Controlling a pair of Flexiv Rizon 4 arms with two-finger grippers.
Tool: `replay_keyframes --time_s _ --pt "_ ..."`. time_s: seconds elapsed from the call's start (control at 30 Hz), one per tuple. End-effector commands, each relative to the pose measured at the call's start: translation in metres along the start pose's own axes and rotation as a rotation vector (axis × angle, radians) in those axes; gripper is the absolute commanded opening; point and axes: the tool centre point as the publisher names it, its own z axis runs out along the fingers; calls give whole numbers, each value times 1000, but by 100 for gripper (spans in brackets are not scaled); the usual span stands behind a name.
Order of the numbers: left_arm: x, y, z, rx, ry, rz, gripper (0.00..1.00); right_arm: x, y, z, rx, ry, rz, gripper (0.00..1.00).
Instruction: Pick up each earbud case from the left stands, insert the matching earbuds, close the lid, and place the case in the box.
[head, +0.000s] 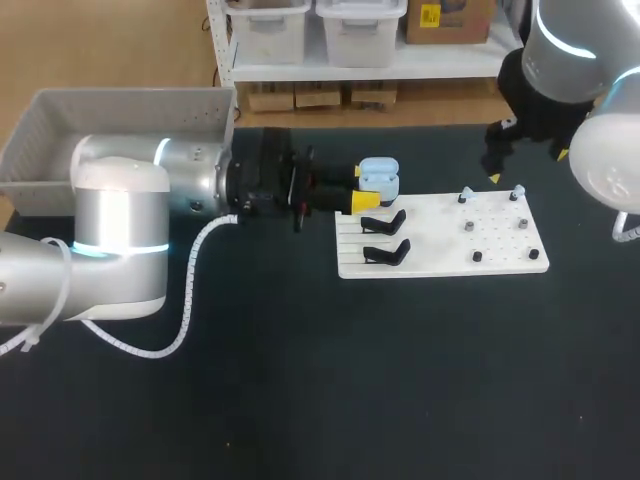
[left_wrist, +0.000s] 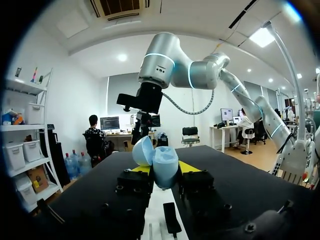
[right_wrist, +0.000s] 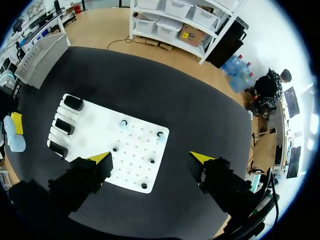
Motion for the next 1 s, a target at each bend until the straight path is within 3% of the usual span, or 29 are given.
replay_keyframes --time_s 0.03,0.27,0.7,1.0 --pt "1 -1 0 -4 -2 3 0 1 0 0 4 -4 2 100" --pt "1 -1 0 -4 -2 3 0 -1 2 2 0 -3 0 100" --pt "1 -1 0 -4 -2 3 0 -5 7 27 22 93 -57 100" --pt "1 -1 0 -4 -2 3 0 -4 -7 47 0 142 -95 99"
